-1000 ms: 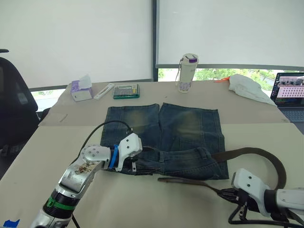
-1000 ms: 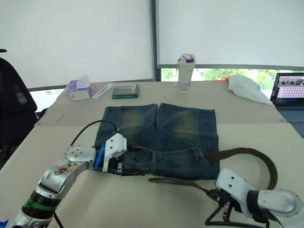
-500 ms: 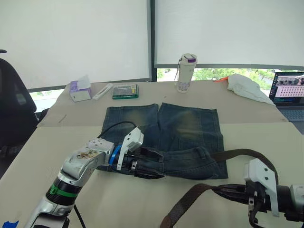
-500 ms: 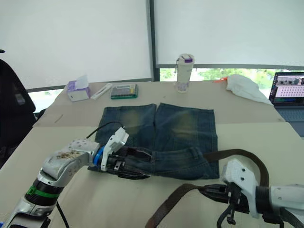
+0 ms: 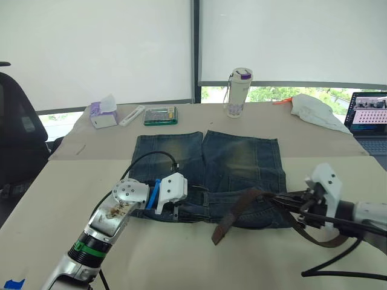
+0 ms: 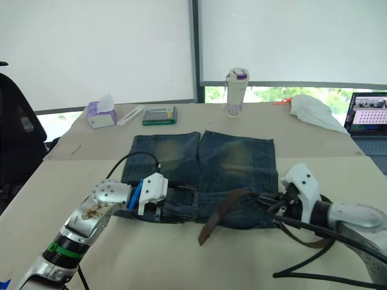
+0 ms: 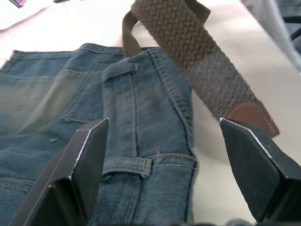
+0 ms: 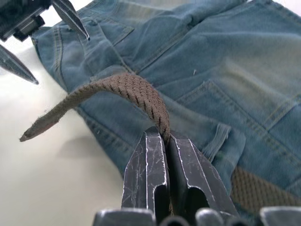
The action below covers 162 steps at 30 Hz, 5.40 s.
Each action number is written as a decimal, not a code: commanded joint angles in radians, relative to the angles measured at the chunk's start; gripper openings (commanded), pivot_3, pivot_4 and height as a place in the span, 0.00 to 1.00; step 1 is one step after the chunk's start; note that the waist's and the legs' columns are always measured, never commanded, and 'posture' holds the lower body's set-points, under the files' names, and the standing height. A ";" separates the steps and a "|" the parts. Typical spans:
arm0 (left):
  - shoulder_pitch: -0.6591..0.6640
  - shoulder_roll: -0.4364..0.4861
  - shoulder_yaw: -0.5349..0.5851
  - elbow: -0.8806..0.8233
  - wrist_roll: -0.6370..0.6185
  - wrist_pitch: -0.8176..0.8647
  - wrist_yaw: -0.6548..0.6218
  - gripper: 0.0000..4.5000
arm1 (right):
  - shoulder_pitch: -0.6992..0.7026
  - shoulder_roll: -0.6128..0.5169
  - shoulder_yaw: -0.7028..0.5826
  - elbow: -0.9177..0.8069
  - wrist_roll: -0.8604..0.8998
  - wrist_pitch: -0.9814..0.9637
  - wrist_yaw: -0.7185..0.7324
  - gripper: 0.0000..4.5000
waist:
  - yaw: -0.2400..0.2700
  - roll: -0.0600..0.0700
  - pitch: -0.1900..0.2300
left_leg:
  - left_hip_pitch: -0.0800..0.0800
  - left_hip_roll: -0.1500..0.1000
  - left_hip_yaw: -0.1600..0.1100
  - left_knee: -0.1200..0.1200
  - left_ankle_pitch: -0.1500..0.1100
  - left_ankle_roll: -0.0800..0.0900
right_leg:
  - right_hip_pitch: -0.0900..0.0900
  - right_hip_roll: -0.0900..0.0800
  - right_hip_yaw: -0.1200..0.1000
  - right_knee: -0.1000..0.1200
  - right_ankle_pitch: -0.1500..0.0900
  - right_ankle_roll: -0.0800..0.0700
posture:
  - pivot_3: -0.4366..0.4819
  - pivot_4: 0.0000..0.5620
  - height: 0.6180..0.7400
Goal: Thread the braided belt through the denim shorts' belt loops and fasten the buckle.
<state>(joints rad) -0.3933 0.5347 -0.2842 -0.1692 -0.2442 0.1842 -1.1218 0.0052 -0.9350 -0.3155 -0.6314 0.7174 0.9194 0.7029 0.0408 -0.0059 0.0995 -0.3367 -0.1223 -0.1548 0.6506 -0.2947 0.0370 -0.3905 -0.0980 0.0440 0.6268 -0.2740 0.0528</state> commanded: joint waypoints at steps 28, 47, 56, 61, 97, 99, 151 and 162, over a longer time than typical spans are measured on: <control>0.019 0.034 0.051 0.020 -0.007 0.005 0.011 0.88 | -0.134 0.022 0.527 0.066 -0.591 -0.407 0.136 0.09 | -0.023 0.003 -0.002 | 0.000 0.001 -0.001 0.000 0.001 -0.002 | -0.002 0.002 -0.001 0.002 0.000 0.000 | 0.48 0.27 1.00; -0.081 -0.026 0.061 -0.074 -0.193 0.315 0.032 0.71 | -0.174 0.061 0.353 -0.105 -0.234 -0.112 0.164 0.00 | -0.026 0.003 -0.002 | 0.000 0.001 -0.001 0.000 0.001 -0.001 | -0.002 0.002 -0.001 0.002 0.000 0.000 | 0.48 0.27 1.00; -0.124 -0.013 0.051 -0.085 -0.268 0.435 -0.003 0.03 | -0.156 0.071 0.306 -0.125 -0.190 -0.058 0.113 0.00 | -0.025 0.003 -0.002 | 0.000 0.001 -0.001 0.000 0.001 -0.002 | -0.002 0.002 -0.001 0.002 0.000 0.000 | 0.48 0.27 1.00; -0.152 -0.015 0.025 -0.046 -0.267 0.478 -0.006 0.00 | -0.078 0.079 0.191 -0.158 -0.161 -0.040 0.056 0.30 | -0.017 0.003 -0.001 | 0.000 0.001 -0.002 0.000 0.001 -0.002 | -0.002 0.002 -0.001 0.002 0.000 0.000 | 0.48 0.27 1.00; -0.459 -0.441 0.489 0.226 -0.767 1.319 0.513 0.00 | 0.062 0.554 0.104 -0.271 0.694 -0.321 -0.873 0.47 | -0.027 0.003 -0.002 | 0.000 0.000 -0.001 0.000 0.003 -0.004 | -0.005 0.006 0.000 0.005 0.000 0.000 | 0.48 0.27 1.00; -0.456 -0.442 0.496 0.223 -0.776 1.323 0.518 0.00 | 0.049 0.563 0.110 -0.261 0.698 -0.340 -0.888 0.35 | -0.028 0.003 -0.002 | 0.000 0.000 -0.001 0.000 0.003 -0.004 | -0.005 0.006 0.000 0.005 0.000 0.000 | 0.48 0.27 1.00; -0.410 -0.402 0.431 0.188 -0.773 1.204 0.522 0.00 | 0.096 0.282 0.074 -0.253 0.764 -0.419 -0.869 0.01 | -0.026 0.000 0.000 | 0.000 -0.001 -0.001 0.000 0.003 -0.004 | -0.004 0.006 0.001 0.004 0.000 0.000 | 0.48 0.27 1.00; -0.224 -0.143 0.093 -0.028 -0.387 0.539 0.131 0.61 | 0.105 -0.001 -0.069 -0.110 0.761 -0.261 -0.835 0.00 | -0.025 0.001 0.000 | 0.000 0.000 0.000 -0.002 0.003 -0.004 | -0.004 0.003 0.001 0.002 0.000 0.000 | 0.48 0.27 1.00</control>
<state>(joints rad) -0.6284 0.3633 -0.1770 -0.1507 -0.6800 0.8313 -0.9186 0.1060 -0.9088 -0.3286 -0.7425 1.4684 0.6289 -0.1587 0.0154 -0.0049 0.0995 -0.3369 -0.1220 -0.1545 0.6487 -0.2921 0.0335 -0.3941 -0.0952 0.0453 0.6287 -0.2739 0.0527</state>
